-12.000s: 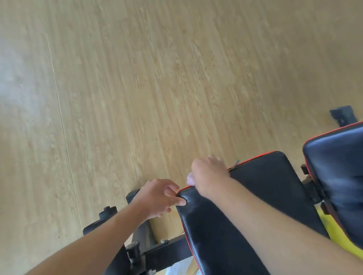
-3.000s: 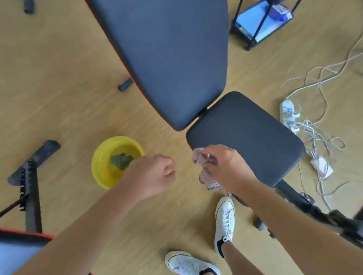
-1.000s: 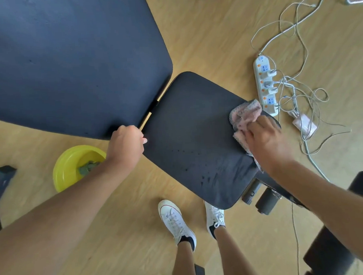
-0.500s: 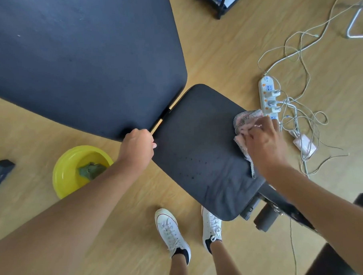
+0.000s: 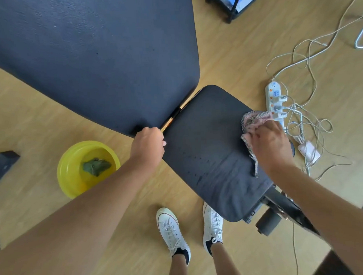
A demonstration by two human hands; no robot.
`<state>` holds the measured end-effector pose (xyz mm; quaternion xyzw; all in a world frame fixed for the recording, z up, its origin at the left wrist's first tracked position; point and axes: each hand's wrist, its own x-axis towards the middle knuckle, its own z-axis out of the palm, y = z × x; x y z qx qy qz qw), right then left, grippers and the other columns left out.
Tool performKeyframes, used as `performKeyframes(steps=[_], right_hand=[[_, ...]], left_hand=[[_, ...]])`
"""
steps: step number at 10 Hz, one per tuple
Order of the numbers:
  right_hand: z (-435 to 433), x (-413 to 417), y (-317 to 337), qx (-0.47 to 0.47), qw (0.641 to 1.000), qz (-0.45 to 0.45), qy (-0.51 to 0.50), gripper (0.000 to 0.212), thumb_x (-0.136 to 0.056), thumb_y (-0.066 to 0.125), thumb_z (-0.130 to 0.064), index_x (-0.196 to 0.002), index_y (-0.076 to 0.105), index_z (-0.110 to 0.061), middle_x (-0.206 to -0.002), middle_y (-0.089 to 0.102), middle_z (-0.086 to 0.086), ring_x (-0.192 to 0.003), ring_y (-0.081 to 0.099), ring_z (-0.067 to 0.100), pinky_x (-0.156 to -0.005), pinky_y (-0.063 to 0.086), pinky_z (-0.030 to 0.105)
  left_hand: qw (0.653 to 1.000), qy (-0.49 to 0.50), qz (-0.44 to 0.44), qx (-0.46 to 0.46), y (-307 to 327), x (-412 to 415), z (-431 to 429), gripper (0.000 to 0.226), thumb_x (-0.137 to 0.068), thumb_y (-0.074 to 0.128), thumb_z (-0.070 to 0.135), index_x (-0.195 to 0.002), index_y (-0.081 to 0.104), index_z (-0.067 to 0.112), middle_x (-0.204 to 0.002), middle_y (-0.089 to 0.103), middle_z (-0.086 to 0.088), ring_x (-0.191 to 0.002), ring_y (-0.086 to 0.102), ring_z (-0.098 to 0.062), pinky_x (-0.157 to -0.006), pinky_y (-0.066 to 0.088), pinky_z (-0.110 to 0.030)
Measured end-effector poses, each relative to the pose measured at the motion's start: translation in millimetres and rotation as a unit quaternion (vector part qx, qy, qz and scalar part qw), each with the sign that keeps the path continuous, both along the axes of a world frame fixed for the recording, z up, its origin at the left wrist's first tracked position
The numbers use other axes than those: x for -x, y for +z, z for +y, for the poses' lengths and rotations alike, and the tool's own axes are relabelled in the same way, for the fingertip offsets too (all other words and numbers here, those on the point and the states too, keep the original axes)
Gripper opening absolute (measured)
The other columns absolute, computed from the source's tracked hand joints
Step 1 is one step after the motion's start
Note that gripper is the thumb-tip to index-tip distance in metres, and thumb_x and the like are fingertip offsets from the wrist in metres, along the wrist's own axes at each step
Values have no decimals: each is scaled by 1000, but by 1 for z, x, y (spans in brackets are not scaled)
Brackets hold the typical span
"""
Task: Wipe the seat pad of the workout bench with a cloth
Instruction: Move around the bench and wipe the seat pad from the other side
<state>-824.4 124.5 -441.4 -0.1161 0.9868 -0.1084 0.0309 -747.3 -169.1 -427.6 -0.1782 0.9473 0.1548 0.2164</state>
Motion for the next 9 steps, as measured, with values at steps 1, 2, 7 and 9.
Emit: performKeyframes(steps=[1, 2, 7, 9], right_hand=[[-39, -40, 1, 33, 996, -24, -79, 43, -93, 43, -26, -71, 65, 3, -71, 57, 13, -71, 52, 24, -68, 50, 43], [-71, -119, -6, 69, 977, -127, 159, 30, -99, 43, -15, -78, 64, -8, -74, 48, -2, -67, 43, 10, -64, 49, 33], [-100, -104, -20, 47, 936, -199, 285, 22, -86, 48, -1, -77, 68, -2, -79, 62, 13, -78, 48, 23, -59, 56, 34], [-58, 55, 5, 2, 995, 25, 93, 12, -84, 60, -12, -82, 71, -9, -94, 66, 11, -88, 62, 31, -78, 49, 32]], left_hand=[[1000, 3, -6, -1, -3, 0, 0, 28, -93, 69, 12, -81, 64, -14, -85, 63, -24, -85, 68, -43, -55, 41, -34], [1000, 5, -13, -5, -4, -1, -1, 30, -94, 69, 14, -81, 66, -12, -81, 64, -21, -85, 69, -42, -55, 35, -31], [1000, 4, -26, -11, 2, 5, -2, 40, -93, 68, 11, -64, 51, -10, -63, 51, -21, -86, 67, -43, -46, 28, -35], [1000, 15, -11, -24, 4, 5, -1, 26, -93, 65, 7, -84, 56, -16, -87, 55, -23, -92, 64, -41, -67, 53, -45]])
